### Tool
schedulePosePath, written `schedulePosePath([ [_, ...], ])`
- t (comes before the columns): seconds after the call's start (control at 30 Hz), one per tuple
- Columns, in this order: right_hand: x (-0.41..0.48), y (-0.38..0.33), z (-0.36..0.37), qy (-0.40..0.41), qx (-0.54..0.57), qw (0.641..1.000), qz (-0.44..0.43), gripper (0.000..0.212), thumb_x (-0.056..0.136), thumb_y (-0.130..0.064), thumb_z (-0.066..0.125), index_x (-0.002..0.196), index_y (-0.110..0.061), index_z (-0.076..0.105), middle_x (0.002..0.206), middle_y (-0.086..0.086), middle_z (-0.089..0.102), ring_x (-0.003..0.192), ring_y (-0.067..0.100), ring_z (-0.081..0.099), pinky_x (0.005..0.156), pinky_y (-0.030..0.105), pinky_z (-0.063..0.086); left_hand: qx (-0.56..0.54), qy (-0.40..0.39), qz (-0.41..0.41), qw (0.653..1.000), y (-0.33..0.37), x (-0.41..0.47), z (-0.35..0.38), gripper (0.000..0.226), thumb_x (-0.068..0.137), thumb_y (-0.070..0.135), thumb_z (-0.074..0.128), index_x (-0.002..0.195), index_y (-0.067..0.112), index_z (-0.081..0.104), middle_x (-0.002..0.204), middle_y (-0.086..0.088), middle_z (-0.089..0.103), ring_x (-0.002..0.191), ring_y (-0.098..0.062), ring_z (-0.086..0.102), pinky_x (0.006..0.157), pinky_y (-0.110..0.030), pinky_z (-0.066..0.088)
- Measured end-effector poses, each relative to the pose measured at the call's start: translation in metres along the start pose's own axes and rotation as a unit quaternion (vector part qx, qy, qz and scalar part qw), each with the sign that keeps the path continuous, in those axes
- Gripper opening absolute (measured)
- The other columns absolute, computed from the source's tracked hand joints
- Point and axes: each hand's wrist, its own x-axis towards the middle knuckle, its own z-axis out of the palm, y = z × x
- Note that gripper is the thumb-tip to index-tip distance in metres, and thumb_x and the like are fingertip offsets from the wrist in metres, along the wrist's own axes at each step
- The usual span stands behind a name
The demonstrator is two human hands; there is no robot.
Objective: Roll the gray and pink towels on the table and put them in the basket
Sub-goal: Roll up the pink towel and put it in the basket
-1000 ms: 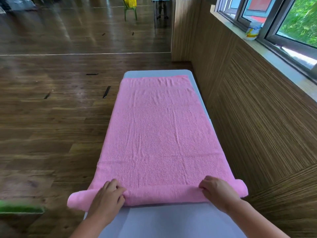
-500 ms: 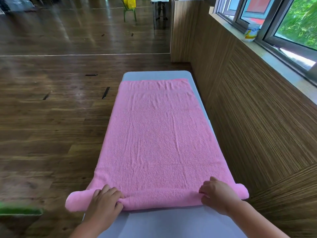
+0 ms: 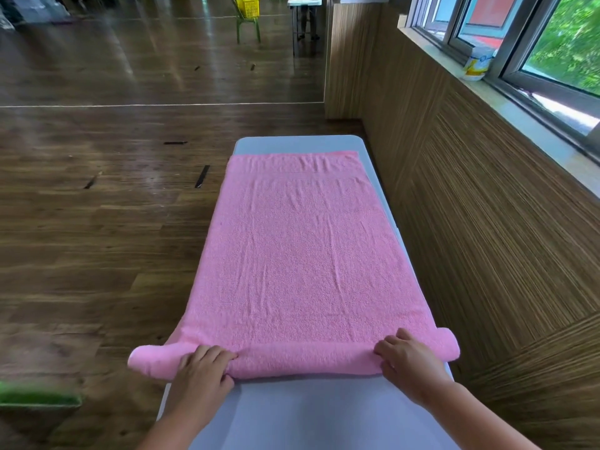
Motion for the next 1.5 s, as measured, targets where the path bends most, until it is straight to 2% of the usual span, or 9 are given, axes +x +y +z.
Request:
schedulePosePath([
  [0.13, 0.002, 0.003, -0.004, -0.048, 0.027, 0.998, 0.002, 0.026, 0.092, -0.034, 0.045, 0.097, -0.024, 0.069, 0.093, -0.012, 0.059, 0.09, 0.01, 0.041, 0.063, 0.024, 0.036, 0.021, 0.032, 0.027, 0.999, -0.001, -0.004, -0.001, 0.027, 0.069, 0.037, 0.045, 0.079, 0.034, 0.07, 0.083, 0.02, 0.06, 0.088, -0.008, 0.045, 0.067, -0.032, 0.042],
  [0.33, -0.002, -0.001, 0.006, 0.024, 0.097, 0.994, 0.036, 0.014, 0.084, -0.015, 0.064, 0.093, -0.025, 0.066, 0.094, -0.008, 0.058, 0.076, 0.019, 0.062, 0.059, 0.036, 0.052, -0.018, 0.073, 0.012, 0.997, -0.001, -0.001, -0.004, 0.021, 0.083, 0.034, 0.043, 0.093, 0.034, 0.062, 0.094, 0.013, 0.052, 0.083, -0.017, 0.055, 0.065, -0.035, 0.051],
  [0.43, -0.008, 0.001, 0.008, -0.013, 0.069, 0.997, -0.007, 0.034, 0.076, -0.036, 0.059, 0.107, -0.026, 0.068, 0.103, -0.014, 0.064, 0.096, 0.012, 0.055, 0.077, 0.029, 0.054, -0.033, 0.045, 0.021, 0.998, -0.002, -0.004, 0.002, 0.025, 0.076, 0.036, 0.05, 0.099, 0.037, 0.061, 0.103, 0.018, 0.056, 0.093, -0.013, 0.056, 0.07, -0.032, 0.053],
  [0.5, -0.007, 0.001, 0.01, -0.02, 0.033, 0.999, -0.019, 0.037, 0.069, -0.04, 0.061, 0.103, -0.03, 0.068, 0.096, -0.017, 0.064, 0.09, 0.011, 0.053, 0.072, 0.028, 0.056, -0.022, 0.001, 0.011, 1.0, -0.002, -0.006, 0.001, 0.041, 0.062, 0.042, 0.061, 0.103, 0.039, 0.063, 0.106, 0.021, 0.058, 0.1, -0.008, 0.051, 0.071, -0.032, 0.052],
  [0.8, 0.006, -0.006, -0.006, -0.072, 0.042, 0.996, 0.015, 0.031, 0.093, -0.041, 0.042, 0.09, -0.022, 0.066, 0.102, -0.009, 0.049, 0.093, 0.012, 0.05, 0.071, 0.035, 0.049, 0.004, 0.04, 0.034, 0.999, -0.001, -0.003, -0.006, 0.016, 0.071, 0.039, 0.05, 0.072, 0.033, 0.065, 0.086, 0.019, 0.053, 0.084, -0.012, 0.046, 0.065, -0.032, 0.039],
  [0.93, 0.008, -0.009, 0.003, -0.008, 0.082, 0.995, 0.051, 0.017, 0.089, -0.017, 0.051, 0.101, -0.025, 0.06, 0.101, -0.006, 0.05, 0.08, 0.021, 0.058, 0.067, 0.045, 0.05, -0.056, 0.071, 0.001, 0.996, -0.003, 0.004, -0.003, 0.023, 0.082, 0.034, 0.044, 0.092, 0.035, 0.064, 0.094, 0.014, 0.05, 0.082, -0.015, 0.053, 0.064, -0.033, 0.048],
  [1.1, 0.001, -0.001, 0.009, -0.03, 0.018, 0.999, 0.011, 0.04, 0.07, -0.041, 0.061, 0.109, -0.032, 0.063, 0.103, -0.017, 0.061, 0.091, 0.014, 0.055, 0.069, 0.03, 0.054, -0.043, 0.012, 0.021, 0.999, -0.005, 0.0, 0.002, 0.04, 0.073, 0.043, 0.053, 0.107, 0.034, 0.07, 0.113, 0.019, 0.063, 0.101, -0.011, 0.054, 0.077, -0.031, 0.052],
  [1.4, 0.013, -0.007, -0.008, -0.062, 0.023, 0.998, 0.022, 0.028, 0.095, -0.033, 0.043, 0.104, -0.024, 0.069, 0.096, -0.009, 0.05, 0.089, 0.013, 0.05, 0.067, 0.029, 0.039, -0.001, 0.033, 0.027, 0.999, 0.0, 0.004, -0.004, 0.022, 0.071, 0.039, 0.051, 0.073, 0.033, 0.072, 0.084, 0.017, 0.049, 0.081, -0.012, 0.044, 0.062, -0.031, 0.041],
  [1.5, 0.014, -0.01, -0.004, -0.02, 0.05, 0.997, 0.053, 0.02, 0.099, -0.02, 0.047, 0.11, -0.024, 0.063, 0.106, -0.006, 0.051, 0.087, 0.019, 0.061, 0.065, 0.03, 0.043, -0.059, 0.057, -0.015, 0.997, 0.002, 0.011, -0.002, 0.016, 0.082, 0.023, 0.064, 0.092, 0.032, 0.072, 0.09, 0.013, 0.049, 0.081, -0.014, 0.053, 0.061, -0.034, 0.05],
])
